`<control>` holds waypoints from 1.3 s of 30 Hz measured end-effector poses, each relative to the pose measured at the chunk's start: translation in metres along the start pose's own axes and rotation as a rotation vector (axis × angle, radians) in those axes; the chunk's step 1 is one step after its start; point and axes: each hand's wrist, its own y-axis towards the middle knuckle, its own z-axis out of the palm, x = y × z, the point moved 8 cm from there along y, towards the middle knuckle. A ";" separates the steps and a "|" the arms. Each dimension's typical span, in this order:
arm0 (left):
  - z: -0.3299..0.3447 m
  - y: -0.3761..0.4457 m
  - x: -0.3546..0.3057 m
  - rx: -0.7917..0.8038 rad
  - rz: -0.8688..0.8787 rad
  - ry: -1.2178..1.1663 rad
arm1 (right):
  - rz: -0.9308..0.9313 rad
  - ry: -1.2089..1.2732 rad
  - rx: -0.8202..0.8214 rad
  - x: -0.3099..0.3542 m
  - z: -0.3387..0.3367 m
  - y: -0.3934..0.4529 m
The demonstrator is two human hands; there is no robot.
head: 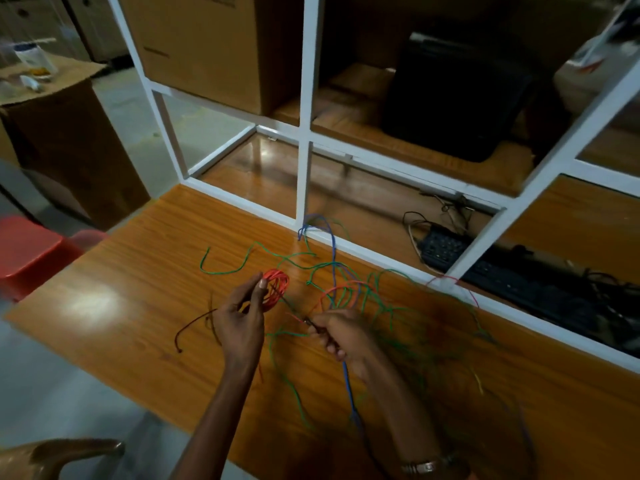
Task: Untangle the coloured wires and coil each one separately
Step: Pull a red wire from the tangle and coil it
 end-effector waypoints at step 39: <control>0.082 -0.117 -0.013 0.131 -0.220 -0.145 | -0.254 0.526 0.244 -0.015 -0.086 -0.053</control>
